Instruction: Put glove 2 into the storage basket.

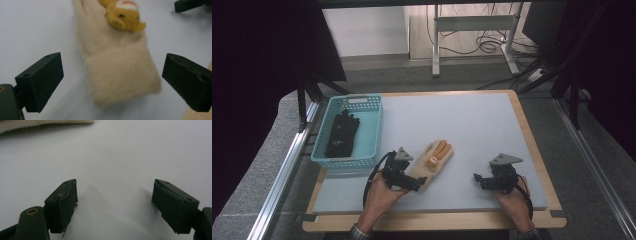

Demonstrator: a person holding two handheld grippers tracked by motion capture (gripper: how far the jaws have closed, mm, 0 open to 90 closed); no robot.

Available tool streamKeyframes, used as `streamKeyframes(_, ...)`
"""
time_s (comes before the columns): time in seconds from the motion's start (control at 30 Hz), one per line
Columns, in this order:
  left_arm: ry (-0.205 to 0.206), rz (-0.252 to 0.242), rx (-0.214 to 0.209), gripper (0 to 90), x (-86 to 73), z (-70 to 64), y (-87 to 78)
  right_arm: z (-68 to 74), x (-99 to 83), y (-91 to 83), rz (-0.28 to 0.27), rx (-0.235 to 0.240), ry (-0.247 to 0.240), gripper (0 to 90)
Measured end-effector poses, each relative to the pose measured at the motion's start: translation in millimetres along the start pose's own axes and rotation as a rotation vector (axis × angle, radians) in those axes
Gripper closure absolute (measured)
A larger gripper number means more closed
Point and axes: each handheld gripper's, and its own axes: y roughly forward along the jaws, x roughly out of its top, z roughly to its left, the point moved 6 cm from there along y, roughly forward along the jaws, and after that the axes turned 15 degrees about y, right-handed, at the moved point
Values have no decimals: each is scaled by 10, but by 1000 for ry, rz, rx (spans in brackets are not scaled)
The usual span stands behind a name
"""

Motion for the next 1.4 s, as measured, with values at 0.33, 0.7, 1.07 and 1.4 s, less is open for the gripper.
streamKeyframes(0.33,8,125,53,33,125,-6,456,-1,0,1,0,0,0,202)
streamKeyframes(0.7,14,142,78,301,126,-25,532,1,0,1,0,0,1,202)
streamKeyframes(1.07,9,112,45,706,152,68,422,1,0,1,0,0,2,202)
streamKeyframes(1.4,8,111,112,720,314,309,177,-2,-1,-1,3,0,-1,201)
